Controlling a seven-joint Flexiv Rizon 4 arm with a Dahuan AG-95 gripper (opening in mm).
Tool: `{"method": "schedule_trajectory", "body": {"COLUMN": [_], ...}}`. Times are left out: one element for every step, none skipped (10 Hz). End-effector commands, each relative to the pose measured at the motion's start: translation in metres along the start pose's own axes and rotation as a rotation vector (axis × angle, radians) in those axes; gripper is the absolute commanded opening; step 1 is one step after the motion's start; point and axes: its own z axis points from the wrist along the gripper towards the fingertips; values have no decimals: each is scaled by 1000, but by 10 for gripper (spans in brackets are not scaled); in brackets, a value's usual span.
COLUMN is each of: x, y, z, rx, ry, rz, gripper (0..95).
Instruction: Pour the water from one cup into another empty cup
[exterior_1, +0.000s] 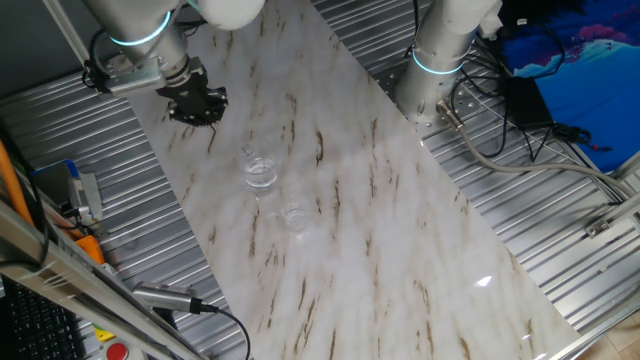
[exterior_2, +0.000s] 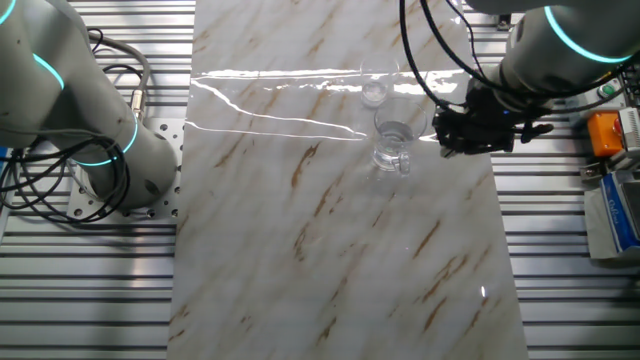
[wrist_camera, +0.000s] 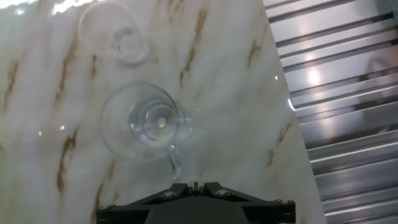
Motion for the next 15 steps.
{"method": "schedule_trajectory", "body": {"x": [1, 2, 3, 11, 25, 39, 53, 63, 77, 85, 93, 104, 112, 118, 123], "y": [1, 1, 0, -5, -13, -24, -36, -46, -60, -67, -75, -82, -85, -86, -86], "z": [1, 1, 1, 4, 10, 16, 20, 23, 26, 27, 28, 29, 29, 31, 35], "rx": [54, 60, 59, 59, 55, 52, 48, 49, 52, 52, 53, 54, 58, 66, 83], "ry": [-19, -14, -16, -24, -45, -63, -74, -77, -81, -88, -94, -97, -97, -92, -71], "rz": [134, 154, 153, 149, 135, 101, 73, 51, 30, 16, 5, -5, -13, -8, -4], "gripper": [0, 0, 0, 0, 0, 0, 0, 0, 0, 0, 0, 0, 0, 0, 0]}}
